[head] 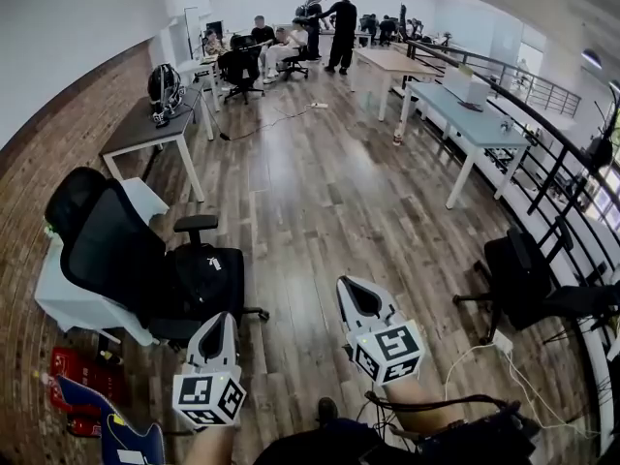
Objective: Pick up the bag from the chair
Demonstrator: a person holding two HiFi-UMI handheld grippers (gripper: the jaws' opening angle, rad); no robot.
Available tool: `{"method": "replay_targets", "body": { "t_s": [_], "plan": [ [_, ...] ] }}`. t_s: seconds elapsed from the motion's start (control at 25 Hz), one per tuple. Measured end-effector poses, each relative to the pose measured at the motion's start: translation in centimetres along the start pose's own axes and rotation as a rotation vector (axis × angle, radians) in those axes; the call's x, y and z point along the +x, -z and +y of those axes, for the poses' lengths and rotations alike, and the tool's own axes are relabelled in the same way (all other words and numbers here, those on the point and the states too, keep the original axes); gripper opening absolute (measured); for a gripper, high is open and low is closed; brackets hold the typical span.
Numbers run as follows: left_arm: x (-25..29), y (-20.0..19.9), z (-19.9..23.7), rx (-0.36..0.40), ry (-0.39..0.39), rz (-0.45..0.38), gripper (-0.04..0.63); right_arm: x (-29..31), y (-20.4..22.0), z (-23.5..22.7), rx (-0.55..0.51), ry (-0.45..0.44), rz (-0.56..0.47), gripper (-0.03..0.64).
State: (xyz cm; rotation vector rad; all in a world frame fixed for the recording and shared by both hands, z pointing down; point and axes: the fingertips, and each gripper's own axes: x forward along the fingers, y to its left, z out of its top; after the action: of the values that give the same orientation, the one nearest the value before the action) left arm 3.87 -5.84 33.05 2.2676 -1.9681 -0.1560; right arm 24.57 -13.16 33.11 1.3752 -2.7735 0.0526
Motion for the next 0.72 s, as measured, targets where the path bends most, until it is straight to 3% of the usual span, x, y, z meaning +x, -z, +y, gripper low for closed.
{"method": "replay_targets", "body": {
  "t_s": [0.36, 0.72],
  "plan": [
    [6.6, 0.5, -1.3, 0.018, -0.019, 0.03, 0.011, 4.0, 0.6, -6.4, 0.023, -0.014, 0.003, 0.014],
    [10.2, 0.7, -1.0, 0.037, -0.025, 0.038, 0.011, 7.0, 0.8, -8.8, 0.021, -0.038, 0.004, 0.014]
  ]
}}
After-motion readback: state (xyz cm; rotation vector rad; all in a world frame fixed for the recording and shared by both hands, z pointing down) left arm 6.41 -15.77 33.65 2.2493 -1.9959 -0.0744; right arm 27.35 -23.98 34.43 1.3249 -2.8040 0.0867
